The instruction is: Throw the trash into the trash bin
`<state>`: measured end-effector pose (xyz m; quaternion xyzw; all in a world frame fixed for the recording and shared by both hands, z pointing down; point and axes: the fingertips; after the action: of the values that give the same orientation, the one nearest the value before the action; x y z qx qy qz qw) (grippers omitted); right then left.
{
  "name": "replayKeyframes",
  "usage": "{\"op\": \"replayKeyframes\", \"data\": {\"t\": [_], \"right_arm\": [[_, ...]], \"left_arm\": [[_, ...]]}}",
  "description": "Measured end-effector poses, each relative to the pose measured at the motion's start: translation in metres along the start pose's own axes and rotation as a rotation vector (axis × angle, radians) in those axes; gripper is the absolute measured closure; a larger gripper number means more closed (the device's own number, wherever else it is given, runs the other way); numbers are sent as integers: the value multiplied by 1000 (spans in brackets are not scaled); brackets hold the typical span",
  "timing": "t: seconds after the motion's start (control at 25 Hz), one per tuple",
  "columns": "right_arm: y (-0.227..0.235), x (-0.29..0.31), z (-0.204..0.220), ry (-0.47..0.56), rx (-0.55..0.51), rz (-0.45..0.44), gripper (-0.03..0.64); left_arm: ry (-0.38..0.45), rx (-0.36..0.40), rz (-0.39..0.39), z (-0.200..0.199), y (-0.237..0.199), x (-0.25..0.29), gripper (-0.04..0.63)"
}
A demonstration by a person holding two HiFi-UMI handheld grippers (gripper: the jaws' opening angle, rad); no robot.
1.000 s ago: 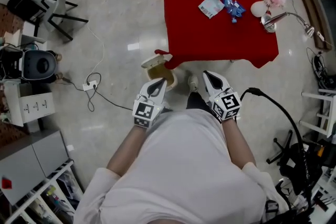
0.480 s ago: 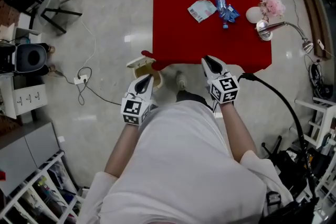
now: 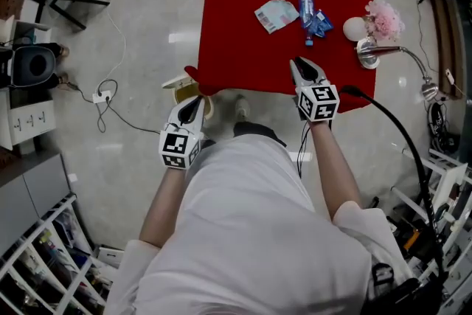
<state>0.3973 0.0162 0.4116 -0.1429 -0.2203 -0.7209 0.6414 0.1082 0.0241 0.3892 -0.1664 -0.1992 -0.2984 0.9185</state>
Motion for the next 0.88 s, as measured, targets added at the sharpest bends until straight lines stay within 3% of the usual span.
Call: {"op": "replayKeyframes", "data": {"t": [0.44,0.64,0.88], "right_arm": [[84,51,24,-109,-8,69,518],[126,76,37,-168,-13,109,497],[164,105,50,-247,15,180,415]], "left_arm": [[-12,42,10,-35,9,89,591],[-38,39,-4,-28,14,117,591],[-98,20,1,-18,12,119,591]]}}
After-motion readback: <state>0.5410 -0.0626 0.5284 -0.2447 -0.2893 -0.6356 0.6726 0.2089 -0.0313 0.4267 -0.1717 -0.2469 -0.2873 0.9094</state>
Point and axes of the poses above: the fingertips, and each gripper's own axes: x forward along the fingers, y to its right, z out of its underside, and after that the axes turned 3 degrees about y, right-handed
